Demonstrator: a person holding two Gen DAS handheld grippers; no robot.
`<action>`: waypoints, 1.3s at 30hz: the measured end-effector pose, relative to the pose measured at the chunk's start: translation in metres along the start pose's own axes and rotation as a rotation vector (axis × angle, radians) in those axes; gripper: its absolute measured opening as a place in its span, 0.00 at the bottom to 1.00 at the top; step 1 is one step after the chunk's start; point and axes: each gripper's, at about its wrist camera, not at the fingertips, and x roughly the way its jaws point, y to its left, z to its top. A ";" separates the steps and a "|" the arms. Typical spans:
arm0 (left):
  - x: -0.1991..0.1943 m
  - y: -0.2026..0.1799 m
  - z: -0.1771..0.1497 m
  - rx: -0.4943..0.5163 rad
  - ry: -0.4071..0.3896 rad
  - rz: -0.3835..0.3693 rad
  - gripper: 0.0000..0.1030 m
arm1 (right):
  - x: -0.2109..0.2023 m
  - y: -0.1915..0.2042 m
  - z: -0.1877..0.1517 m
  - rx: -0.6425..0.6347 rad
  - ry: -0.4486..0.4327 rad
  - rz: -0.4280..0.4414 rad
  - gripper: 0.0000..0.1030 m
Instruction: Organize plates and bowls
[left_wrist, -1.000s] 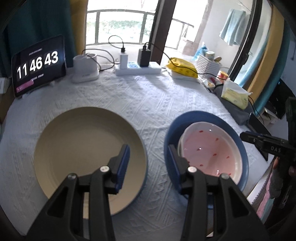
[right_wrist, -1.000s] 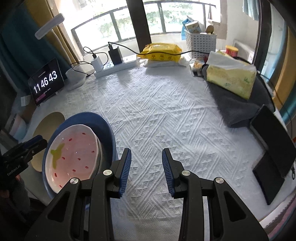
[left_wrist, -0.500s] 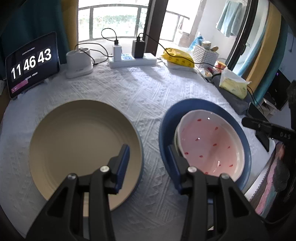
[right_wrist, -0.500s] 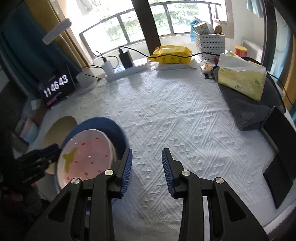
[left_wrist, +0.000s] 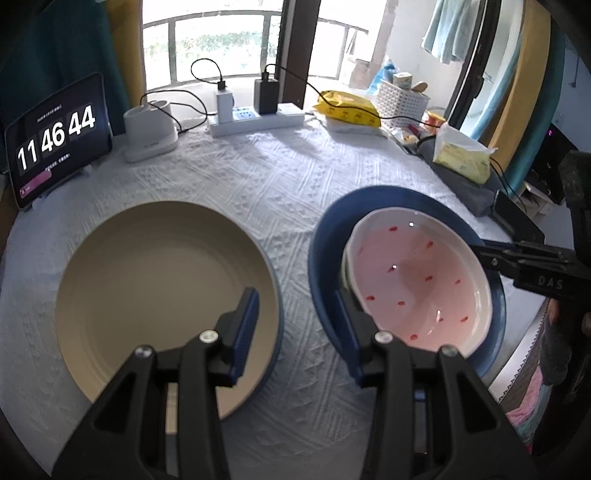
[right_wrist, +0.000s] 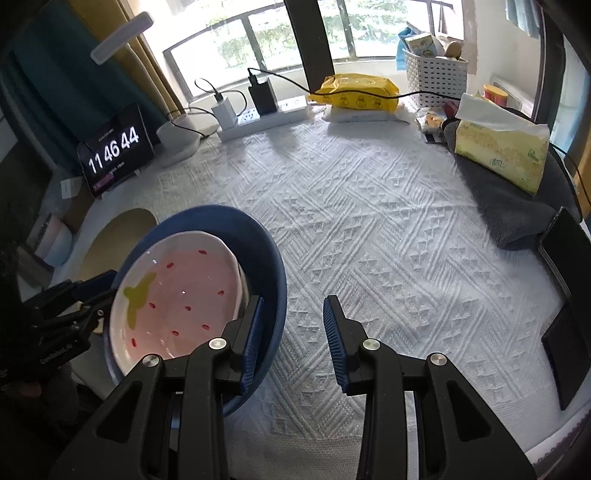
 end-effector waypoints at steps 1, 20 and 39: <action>0.000 0.000 0.000 0.005 -0.001 0.003 0.42 | 0.002 0.000 -0.001 -0.002 0.004 -0.006 0.35; -0.001 -0.005 -0.001 0.023 -0.010 0.008 0.34 | 0.009 -0.003 -0.010 0.042 -0.050 0.016 0.27; -0.004 -0.011 -0.003 0.035 -0.025 -0.046 0.12 | 0.002 0.005 -0.016 0.107 -0.114 0.035 0.10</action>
